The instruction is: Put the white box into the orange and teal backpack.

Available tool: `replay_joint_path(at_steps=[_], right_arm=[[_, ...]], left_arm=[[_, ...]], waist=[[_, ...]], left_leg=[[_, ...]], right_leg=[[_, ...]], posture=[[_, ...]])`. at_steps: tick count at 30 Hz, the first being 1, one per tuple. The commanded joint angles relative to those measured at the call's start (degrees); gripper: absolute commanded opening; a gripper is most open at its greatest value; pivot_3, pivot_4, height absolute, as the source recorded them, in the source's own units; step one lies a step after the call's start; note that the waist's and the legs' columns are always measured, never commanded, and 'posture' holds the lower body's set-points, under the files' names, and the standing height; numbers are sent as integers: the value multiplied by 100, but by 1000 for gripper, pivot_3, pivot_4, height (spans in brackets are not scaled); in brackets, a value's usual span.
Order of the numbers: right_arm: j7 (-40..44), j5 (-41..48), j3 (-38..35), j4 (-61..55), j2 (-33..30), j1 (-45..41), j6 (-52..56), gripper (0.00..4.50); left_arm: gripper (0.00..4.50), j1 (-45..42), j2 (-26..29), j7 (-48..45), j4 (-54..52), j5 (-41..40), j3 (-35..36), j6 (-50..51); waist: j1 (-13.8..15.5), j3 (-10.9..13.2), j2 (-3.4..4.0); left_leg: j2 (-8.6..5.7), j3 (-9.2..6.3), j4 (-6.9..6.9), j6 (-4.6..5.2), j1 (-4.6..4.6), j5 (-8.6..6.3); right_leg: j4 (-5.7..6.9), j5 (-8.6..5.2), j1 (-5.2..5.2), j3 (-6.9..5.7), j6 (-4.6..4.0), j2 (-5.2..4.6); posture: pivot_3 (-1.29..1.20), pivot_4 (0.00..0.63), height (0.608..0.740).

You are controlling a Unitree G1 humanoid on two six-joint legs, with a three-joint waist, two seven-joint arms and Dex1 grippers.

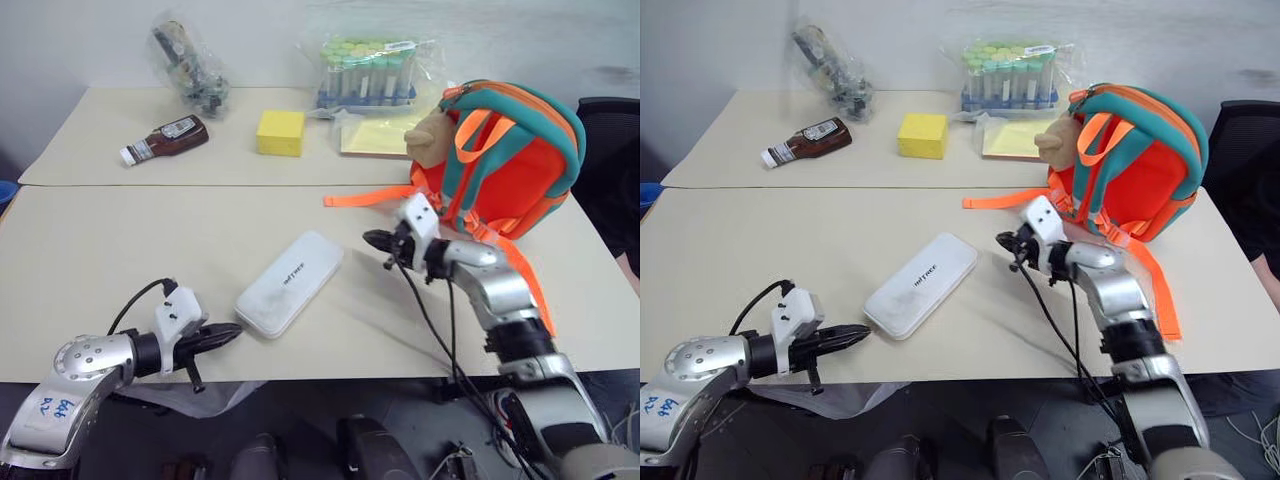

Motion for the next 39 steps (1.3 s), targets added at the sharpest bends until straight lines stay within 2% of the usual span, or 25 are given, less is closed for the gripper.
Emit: replay_joint_path(at_steps=[1,5,9,14,22,27,31,34,39], right_arm=[[-99,-262,69,622,243,-288,-394,62],[30,-310,79,969,499,-423,-578,62],[254,-294,121,660,559,-264,-523,62],[402,-208,76,-409,284,309,-203,62],[753,271,-50,-2874,-475,1814,841,62],[605,435,-210,-3526,-671,2313,1225,62],[381,376,-409,-3485,-750,2353,1287,62],[315,360,-550,-3298,-861,2290,1229,0],[373,358,-633,-3163,-1060,2276,1088,0]], left_arm=[[0,-89,-87,102,-7,8,-36,58],[0,-130,-122,105,61,71,-78,28],[0,-340,-146,127,296,164,-147,-58],[0,-859,-84,85,783,437,-270,-318],[0,-1776,-12,-318,1611,830,-619,-787],[0,-2259,-108,-529,2145,959,-806,-973],[0,-2525,-90,-881,2691,540,-632,-240],[550,-2985,6,-1176,3136,-258,-264,1258],[2065,-3697,437,-1597,3441,-1142,-332,3726]], waist=[[-6,0,0],[-13,0,0],[-14,0,1],[24,0,1],[21,0,0],[20,1,-6],[23,3,-10],[22,11,-22],[18,25,-47]], left_leg=[[0,0,0,-1,1,0],[0,1,0,-3,-1,2],[1,0,5,-5,0,3],[-2,-5,9,-4,0,7],[-3,-3,5,-4,-3,7],[-1,-4,8,-3,3,7],[-3,-5,19,0,3,9],[-3,-4,33,1,1,8],[-4,-10,55,5,-4,7]], right_leg=[[1,0,0,0,0,1],[2,0,-2,0,0,0],[8,0,-1,-1,0,1],[18,0,0,-6,0,-3],[16,0,-1,-4,1,-3],[25,0,-1,-3,0,4],[40,0,-2,-4,0,2],[51,0,-4,-3,1,3],[68,0,-6,-6,1,5]], posture=[[0,150,740],[0,150,740],[0,150,740],[0,150,740],[0,150,740],[0,150,740],[0,150,740],[0,150,740],[0,150,740]])
